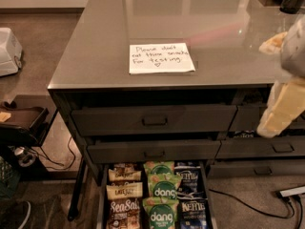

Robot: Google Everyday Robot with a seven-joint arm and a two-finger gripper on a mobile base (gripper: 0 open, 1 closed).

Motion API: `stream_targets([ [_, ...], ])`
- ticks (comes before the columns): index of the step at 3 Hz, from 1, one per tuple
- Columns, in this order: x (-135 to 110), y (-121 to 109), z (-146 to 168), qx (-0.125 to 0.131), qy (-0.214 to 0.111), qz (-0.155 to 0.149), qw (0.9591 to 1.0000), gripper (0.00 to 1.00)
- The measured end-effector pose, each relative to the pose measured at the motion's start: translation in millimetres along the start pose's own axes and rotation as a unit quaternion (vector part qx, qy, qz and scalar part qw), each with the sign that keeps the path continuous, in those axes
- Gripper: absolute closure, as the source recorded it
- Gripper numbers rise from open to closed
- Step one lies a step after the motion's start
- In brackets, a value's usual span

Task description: Pick blue chip bag from bottom drawer and place on counter

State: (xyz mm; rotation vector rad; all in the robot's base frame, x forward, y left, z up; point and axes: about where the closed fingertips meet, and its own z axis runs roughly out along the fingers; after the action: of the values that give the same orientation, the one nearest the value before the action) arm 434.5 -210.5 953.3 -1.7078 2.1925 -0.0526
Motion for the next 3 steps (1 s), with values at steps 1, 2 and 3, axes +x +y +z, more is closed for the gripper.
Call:
stream_targets([
  [1,-3,30,47,-0.007,-0.048,-0.010,0.9988,0.00],
  [2,-11,64,118,-0.034,-0.104,-0.028,0.9936,0.00],
  [3,-18,92,196,-0.065,-0.139,-0.034,0.9875,0.00],
])
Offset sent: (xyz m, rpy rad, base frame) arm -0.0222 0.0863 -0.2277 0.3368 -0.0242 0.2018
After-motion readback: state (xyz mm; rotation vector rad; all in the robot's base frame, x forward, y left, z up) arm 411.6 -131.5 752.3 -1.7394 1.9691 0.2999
